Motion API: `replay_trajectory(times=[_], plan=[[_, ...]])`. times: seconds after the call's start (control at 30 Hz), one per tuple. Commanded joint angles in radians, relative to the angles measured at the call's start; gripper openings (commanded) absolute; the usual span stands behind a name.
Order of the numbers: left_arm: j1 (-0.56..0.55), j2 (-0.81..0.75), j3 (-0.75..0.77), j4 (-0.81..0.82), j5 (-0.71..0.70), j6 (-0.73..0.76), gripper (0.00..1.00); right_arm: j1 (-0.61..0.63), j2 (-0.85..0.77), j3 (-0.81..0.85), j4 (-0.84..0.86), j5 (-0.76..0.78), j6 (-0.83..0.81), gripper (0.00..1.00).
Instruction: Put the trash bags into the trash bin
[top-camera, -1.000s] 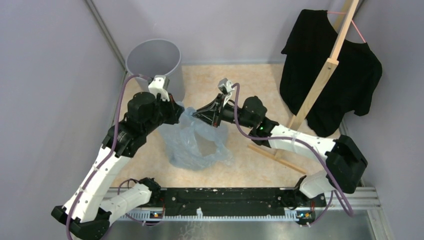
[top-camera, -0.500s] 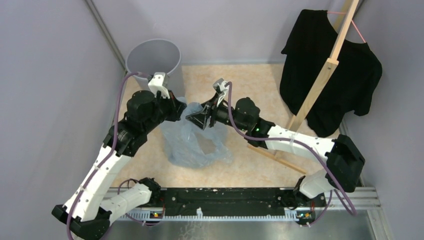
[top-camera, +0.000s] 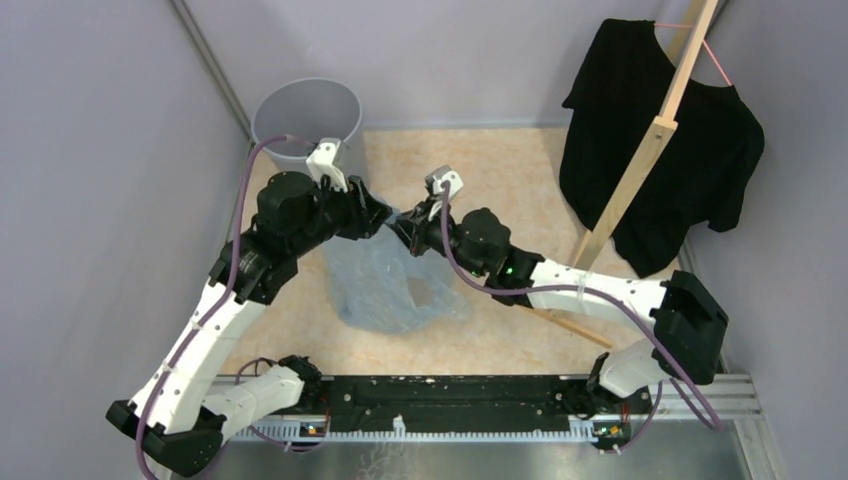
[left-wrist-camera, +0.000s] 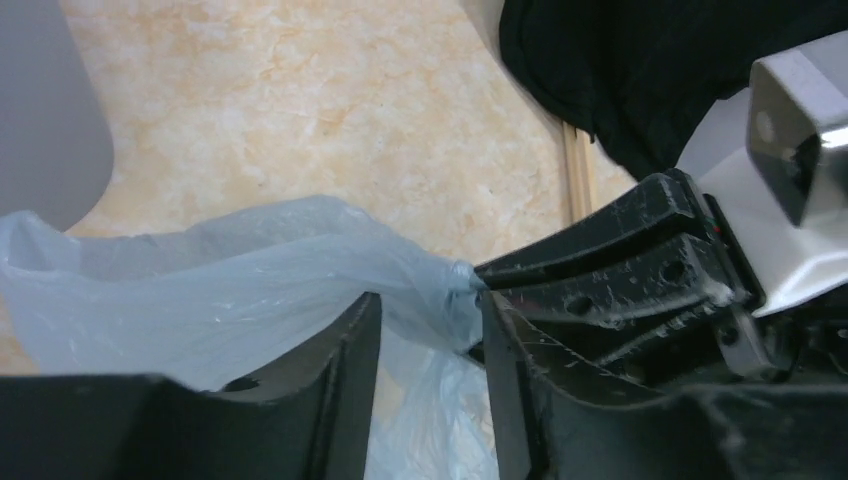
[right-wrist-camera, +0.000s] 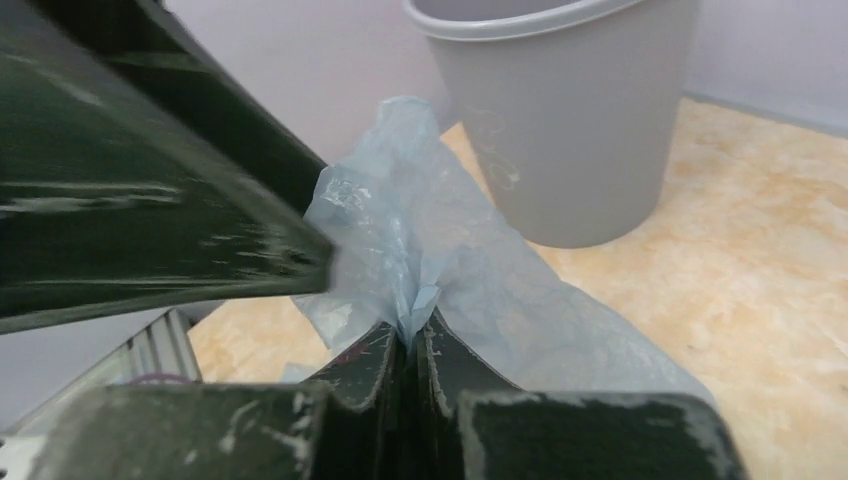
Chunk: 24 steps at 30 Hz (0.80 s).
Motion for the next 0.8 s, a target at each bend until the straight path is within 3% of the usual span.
replay_trajectory(times=[0.0, 0.1, 0.17, 0.3, 0.43, 0.57, 0.77], plan=[[0.001, -0.012, 0.076, -0.017, -0.032, 0.040, 0.67, 0.008, -0.064, -0.078, 0.138, 0.222, 0.002, 0.00], [0.002, -0.031, 0.098, -0.035, -0.160, 0.050, 0.90, 0.009, -0.119, -0.155, 0.175, 0.404, -0.006, 0.00], [0.001, -0.037, 0.109, -0.030, -0.231, 0.048, 0.96, 0.008, -0.155, -0.193, 0.203, 0.491, -0.043, 0.00], [0.001, 0.018, 0.142, -0.044, -0.350, 0.064, 0.99, 0.007, -0.210, -0.235, 0.235, 0.594, -0.168, 0.00], [0.015, 0.167, 0.240, -0.094, -0.439, 0.109, 0.99, 0.004, -0.241, -0.256, 0.246, 0.614, -0.253, 0.00], [0.039, 0.301, 0.353, -0.048, -0.587, 0.243, 0.99, -0.007, -0.269, -0.282, 0.257, 0.598, -0.266, 0.00], [0.080, 0.592, 0.612, -0.122, -0.657, 0.349, 0.99, -0.019, -0.309, -0.304, 0.252, 0.574, -0.271, 0.00]])
